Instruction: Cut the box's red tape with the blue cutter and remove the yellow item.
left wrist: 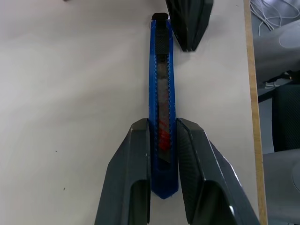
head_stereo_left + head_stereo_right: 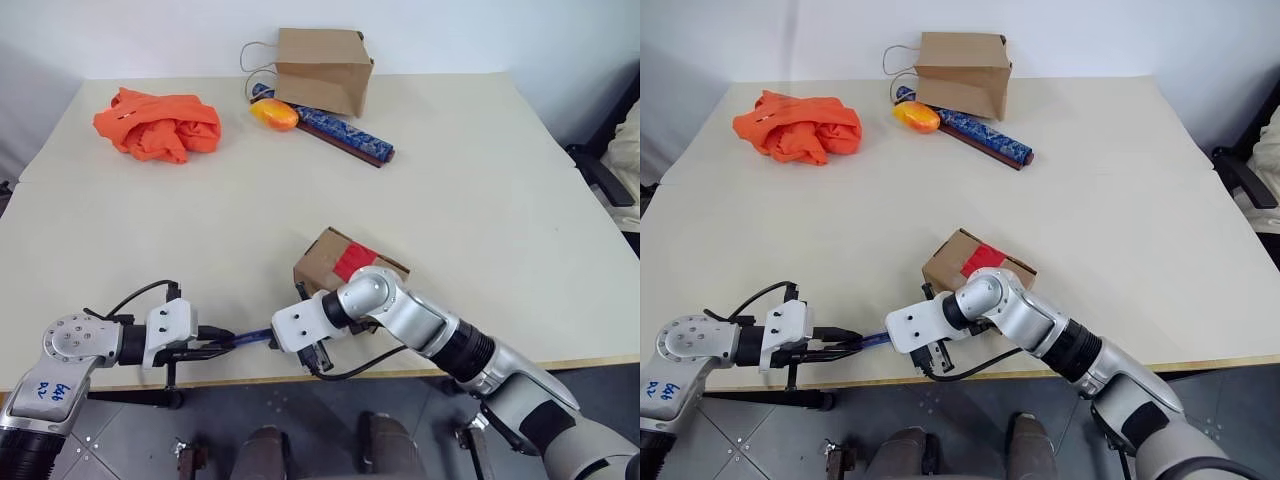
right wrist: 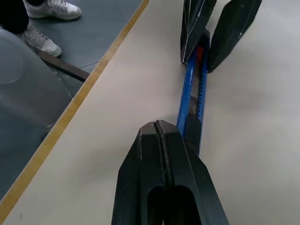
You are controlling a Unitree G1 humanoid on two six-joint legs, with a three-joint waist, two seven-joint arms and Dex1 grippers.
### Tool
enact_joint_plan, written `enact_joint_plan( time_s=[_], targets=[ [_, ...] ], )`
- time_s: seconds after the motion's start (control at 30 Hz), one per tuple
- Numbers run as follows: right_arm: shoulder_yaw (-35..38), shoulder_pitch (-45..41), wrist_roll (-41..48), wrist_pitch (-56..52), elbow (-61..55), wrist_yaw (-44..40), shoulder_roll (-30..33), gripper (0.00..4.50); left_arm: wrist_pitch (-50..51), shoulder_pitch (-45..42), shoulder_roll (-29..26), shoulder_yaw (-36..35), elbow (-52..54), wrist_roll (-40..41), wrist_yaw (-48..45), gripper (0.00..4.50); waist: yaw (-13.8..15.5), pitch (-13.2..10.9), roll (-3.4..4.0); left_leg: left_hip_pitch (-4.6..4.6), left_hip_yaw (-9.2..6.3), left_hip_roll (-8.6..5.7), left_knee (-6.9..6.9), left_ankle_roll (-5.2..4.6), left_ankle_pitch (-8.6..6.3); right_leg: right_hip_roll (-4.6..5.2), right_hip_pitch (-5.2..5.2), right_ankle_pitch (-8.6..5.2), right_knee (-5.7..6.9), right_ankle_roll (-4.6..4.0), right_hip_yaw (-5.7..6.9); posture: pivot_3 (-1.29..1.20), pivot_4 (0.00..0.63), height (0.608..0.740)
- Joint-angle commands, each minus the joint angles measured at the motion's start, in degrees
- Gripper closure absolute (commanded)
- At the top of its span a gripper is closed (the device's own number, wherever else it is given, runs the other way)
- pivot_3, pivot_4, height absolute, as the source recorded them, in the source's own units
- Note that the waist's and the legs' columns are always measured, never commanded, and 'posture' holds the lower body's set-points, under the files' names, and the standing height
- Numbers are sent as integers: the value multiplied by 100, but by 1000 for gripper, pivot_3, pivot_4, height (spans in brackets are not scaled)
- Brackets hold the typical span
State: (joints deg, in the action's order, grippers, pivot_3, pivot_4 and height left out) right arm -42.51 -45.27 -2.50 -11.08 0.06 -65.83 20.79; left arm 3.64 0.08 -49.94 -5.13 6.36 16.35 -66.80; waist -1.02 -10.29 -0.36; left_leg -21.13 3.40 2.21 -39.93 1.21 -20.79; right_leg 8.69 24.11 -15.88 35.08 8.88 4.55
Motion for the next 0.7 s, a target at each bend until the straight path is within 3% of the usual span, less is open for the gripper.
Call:
enact_joint_plan(
  time_s=[0.03,0.43,0.7],
  targets=[
    [447,-97,278,-24,-297,-176,-32,4471,-63,43,-7,83,39,-89,14,4056,-3,0,0,0,0,0,0,1,-1,0,0,0,-1,0,0,0,150,740],
    [270,52,-508,594,351,-334,161,4471,-257,44,-33,210,-52,-363,111,4056,-19,6,3,7,0,1,-3,4,-3,0,-6,0,1,0,0,0,150,740],
    [92,96,-614,700,547,-337,-335,4471,-239,93,-58,182,-14,-338,123,4056,-50,10,12,22,0,2,-2,2,-4,0,-20,-1,1,-2,0,0,150,740]
  ],
)
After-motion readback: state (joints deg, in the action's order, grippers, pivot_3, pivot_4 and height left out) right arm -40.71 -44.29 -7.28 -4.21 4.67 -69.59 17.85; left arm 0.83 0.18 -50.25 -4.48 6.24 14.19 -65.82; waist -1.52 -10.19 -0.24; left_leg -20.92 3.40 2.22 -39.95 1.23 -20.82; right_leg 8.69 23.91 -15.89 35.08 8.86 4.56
